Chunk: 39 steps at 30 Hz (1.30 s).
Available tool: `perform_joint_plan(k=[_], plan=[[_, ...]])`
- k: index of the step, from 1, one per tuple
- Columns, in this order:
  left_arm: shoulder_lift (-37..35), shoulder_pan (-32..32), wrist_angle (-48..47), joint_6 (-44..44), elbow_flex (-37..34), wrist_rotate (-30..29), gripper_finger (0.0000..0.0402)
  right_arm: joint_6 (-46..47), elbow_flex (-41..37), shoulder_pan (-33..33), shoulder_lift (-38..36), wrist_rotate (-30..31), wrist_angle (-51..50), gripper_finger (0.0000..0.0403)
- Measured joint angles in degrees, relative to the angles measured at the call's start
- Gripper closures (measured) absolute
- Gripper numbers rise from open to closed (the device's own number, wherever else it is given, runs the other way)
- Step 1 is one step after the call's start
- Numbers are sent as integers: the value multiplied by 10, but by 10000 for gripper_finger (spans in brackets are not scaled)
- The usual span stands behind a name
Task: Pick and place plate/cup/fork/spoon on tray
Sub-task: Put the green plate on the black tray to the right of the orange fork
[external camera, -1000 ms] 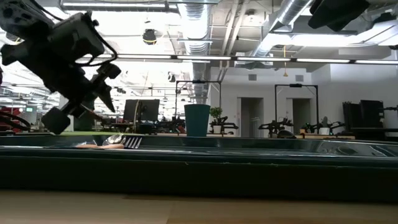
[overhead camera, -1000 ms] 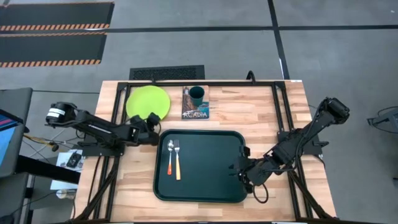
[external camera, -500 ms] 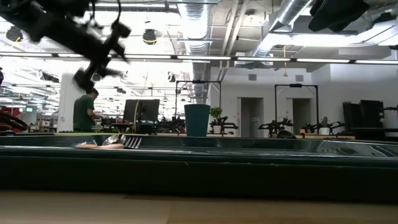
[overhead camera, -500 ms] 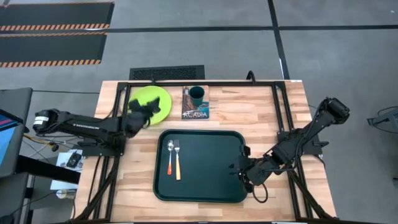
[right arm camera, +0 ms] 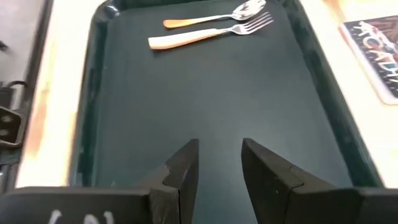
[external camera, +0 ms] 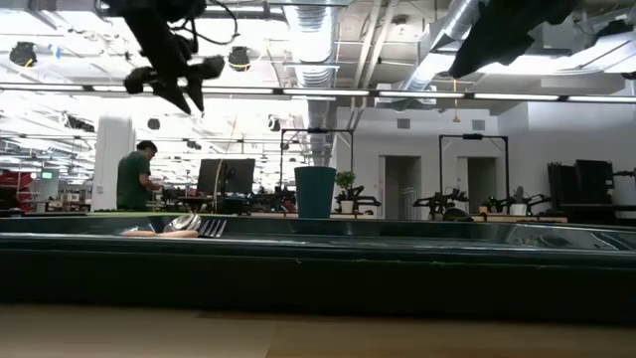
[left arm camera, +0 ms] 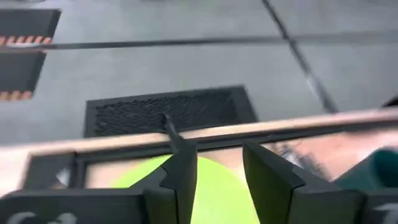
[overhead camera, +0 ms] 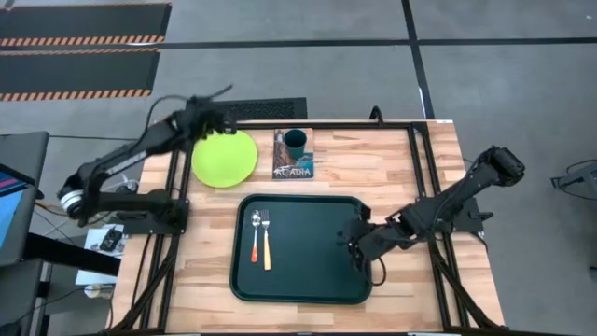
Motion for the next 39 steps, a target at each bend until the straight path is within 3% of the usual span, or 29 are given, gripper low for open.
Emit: perform_joint_plan(k=[3,10,14,18,25,30,39], plan=[[63,63,-12,100,41,58,258,-6,0,-16,0,-11,-3,256],[222,171,-114,174,141,54,192,-6,0,-40,0,-15,-21,262],[303,213,-166,229,176,110,183,-6,0,-52,0,-16,-35,265],[361,236,-192,293,178,114,186,-6,0,-55,0,-16,-44,266],[386,250,-184,377,183,146,193,-5,0,-55,0,-15,-56,266],[386,272,-163,386,184,201,193,-5,0,-55,1,-13,-58,267],[402,278,-160,390,183,231,194,-5,0,-55,1,-12,-71,269]])
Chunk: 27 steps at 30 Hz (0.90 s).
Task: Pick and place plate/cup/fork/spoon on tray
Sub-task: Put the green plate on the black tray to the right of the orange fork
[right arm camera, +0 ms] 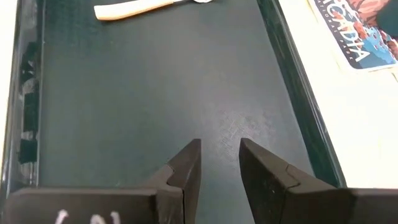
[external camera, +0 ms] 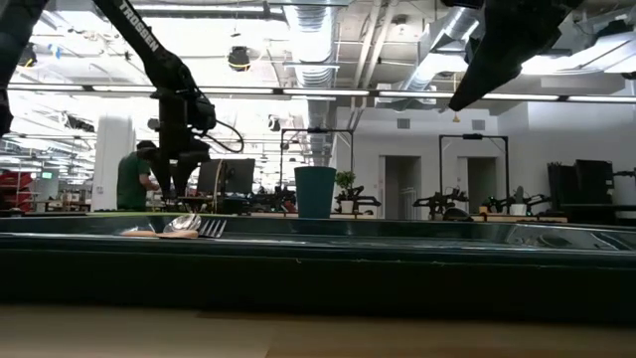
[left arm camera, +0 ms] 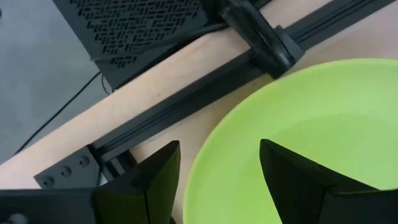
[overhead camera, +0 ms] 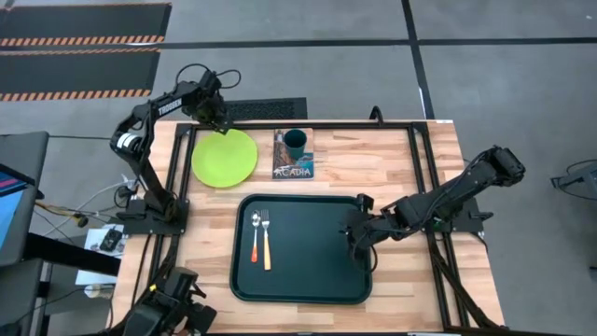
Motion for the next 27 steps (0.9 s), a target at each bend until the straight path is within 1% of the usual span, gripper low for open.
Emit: perform_joint_plan(k=[9,12,14,15,17,18,19,21,22,24,27], plan=[[0,3,12,-15,-5,9,194,0,0,0,0,2,-3,269],[0,4,17,-8,-21,68,194,-5,0,0,0,12,-3,269],[0,3,17,0,-29,89,194,-5,0,0,0,17,-3,270],[0,3,29,-6,-32,95,194,-5,0,-1,0,18,-2,270],[0,4,66,-20,-36,147,194,-5,0,-4,0,18,-2,270],[0,4,84,-33,-37,160,194,-3,0,-5,0,18,-2,269],[0,4,99,-51,-37,142,194,-2,0,-7,0,19,-2,269],[0,3,111,-78,-37,51,194,0,0,-13,0,18,-2,269],[0,7,111,-82,-39,25,194,0,0,-16,0,18,-2,269],[0,21,111,-93,-39,47,194,-1,0,-19,0,16,-2,270],[0,25,110,-98,-39,53,194,-5,0,-20,0,16,-2,270]])
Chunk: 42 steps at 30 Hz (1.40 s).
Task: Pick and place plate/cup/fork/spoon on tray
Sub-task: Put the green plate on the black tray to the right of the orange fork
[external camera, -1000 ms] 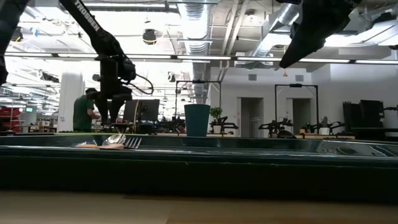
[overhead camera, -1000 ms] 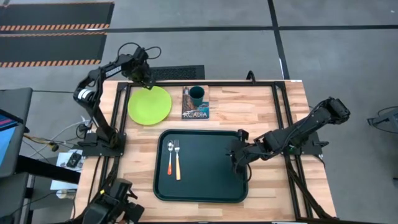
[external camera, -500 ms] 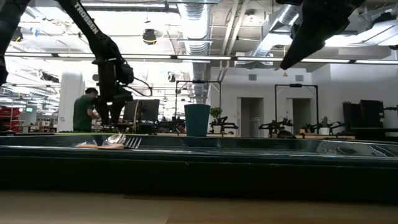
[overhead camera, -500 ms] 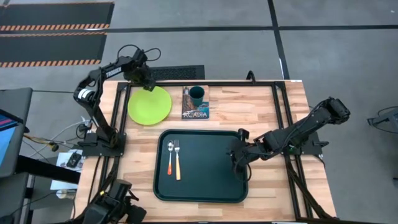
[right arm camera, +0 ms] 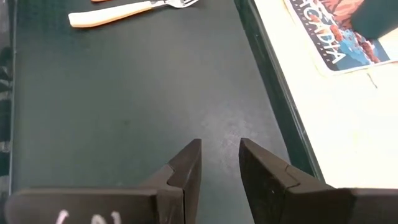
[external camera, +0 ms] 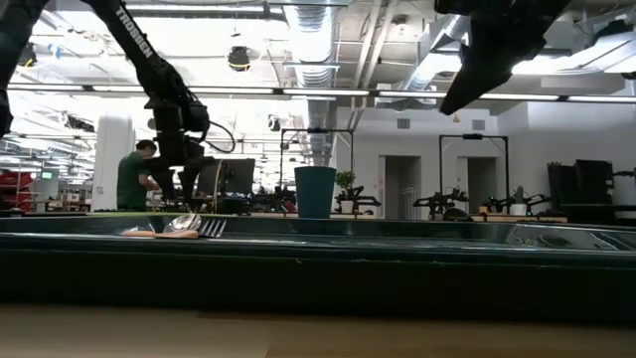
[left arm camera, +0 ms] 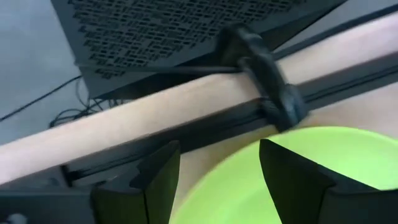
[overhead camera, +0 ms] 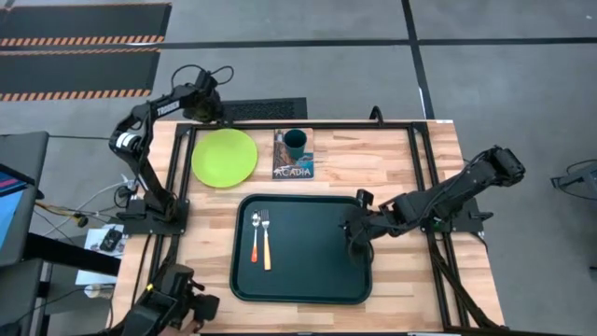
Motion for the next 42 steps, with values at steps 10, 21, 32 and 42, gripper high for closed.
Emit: perform_joint_plan(k=[10,21,32,42], plan=[[0,-3,15,-110,-23,-6,194,0,0,-2,0,-2,-16,271],[0,-77,125,-102,-34,223,194,-2,0,-7,0,-2,2,270],[0,-233,65,-163,-52,-16,194,-14,0,-26,0,-2,9,271],[-7,-130,53,-227,-110,142,194,-34,0,-57,0,-3,9,270]])
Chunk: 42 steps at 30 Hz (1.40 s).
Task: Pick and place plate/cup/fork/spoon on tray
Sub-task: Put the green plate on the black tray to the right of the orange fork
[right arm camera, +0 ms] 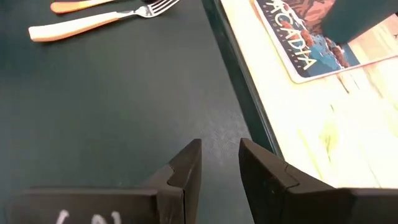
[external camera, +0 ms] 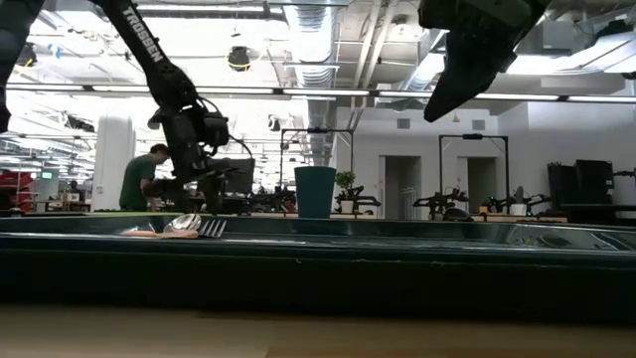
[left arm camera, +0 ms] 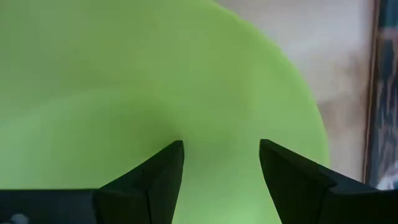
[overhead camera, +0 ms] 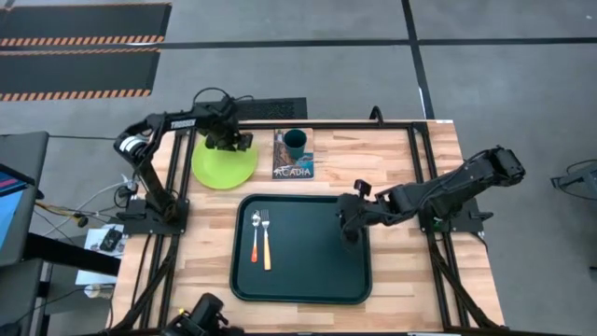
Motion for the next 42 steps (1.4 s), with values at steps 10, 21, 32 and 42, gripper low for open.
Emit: perform_joint_plan(k=[10,21,32,42], plan=[[-61,-75,-33,48,41,-69,194,-11,0,5,0,-29,7,270],[-118,-323,-99,5,-15,-284,194,-12,0,17,0,-31,13,269],[-100,-367,-95,-51,-26,-318,194,-10,0,34,0,-31,13,269],[2,-381,-122,-68,-12,-346,194,-8,0,34,0,-31,14,269]])
